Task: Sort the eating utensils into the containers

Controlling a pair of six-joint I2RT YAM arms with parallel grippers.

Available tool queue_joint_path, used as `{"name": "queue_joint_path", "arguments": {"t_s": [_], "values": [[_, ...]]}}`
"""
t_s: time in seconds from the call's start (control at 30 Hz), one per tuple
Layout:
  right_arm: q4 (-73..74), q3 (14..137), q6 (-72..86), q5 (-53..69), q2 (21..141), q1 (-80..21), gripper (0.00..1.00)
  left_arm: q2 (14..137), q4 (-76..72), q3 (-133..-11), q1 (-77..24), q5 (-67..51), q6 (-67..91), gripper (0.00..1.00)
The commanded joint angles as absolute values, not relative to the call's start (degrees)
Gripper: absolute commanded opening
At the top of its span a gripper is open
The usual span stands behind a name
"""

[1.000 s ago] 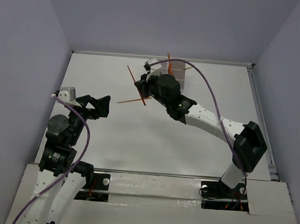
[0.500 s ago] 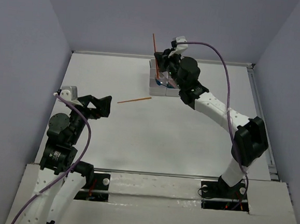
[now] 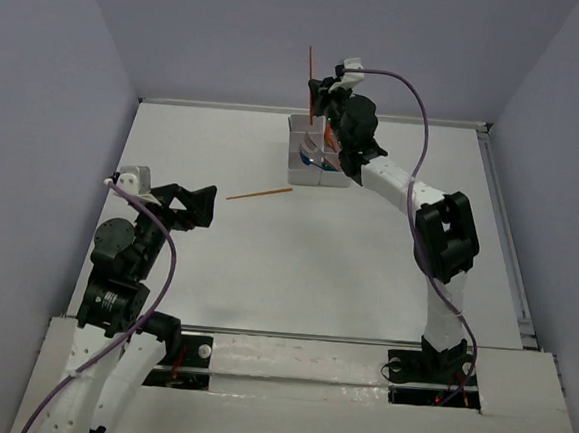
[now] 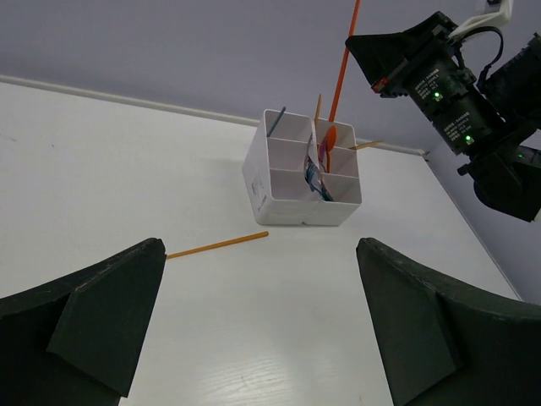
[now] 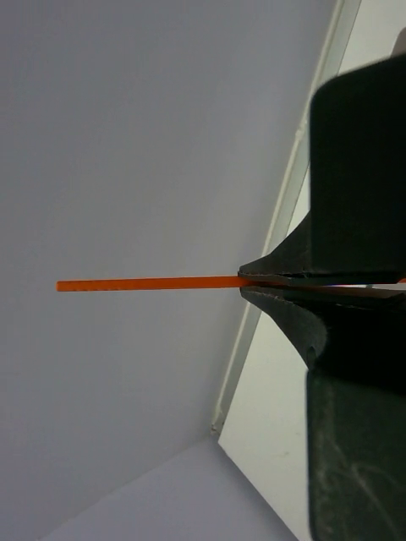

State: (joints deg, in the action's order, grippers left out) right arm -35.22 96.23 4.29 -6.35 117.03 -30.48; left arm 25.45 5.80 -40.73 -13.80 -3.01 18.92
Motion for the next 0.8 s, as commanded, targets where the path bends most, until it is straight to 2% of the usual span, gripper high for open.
{"name": "queue_joint_path", "arguments": {"t_s": [0.0,0.33,0.6,0.77], "values": [[-42.10,104.05,3.08,-5.01,121.19,-28.75,0.00,26.54,3.43,-40.87,-14.06,-4.04,18.63,0.99],[-42.02,115.81,2.72,-1.06,134.02,-26.54,0.00,27.60,2.99,-40.78,-14.06,-4.13,18.63,0.99],[-41.31,120.14,1.67,1.21,139.56,-26.54,0.00,28.39,2.64,-40.69,-12.83,-5.10,18.72,0.99],[-42.97,117.96,2.28,2.55,139.83,-26.54,0.00,28.56,2.55,-40.69,-12.30,-5.36,18.72,0.99]]}}
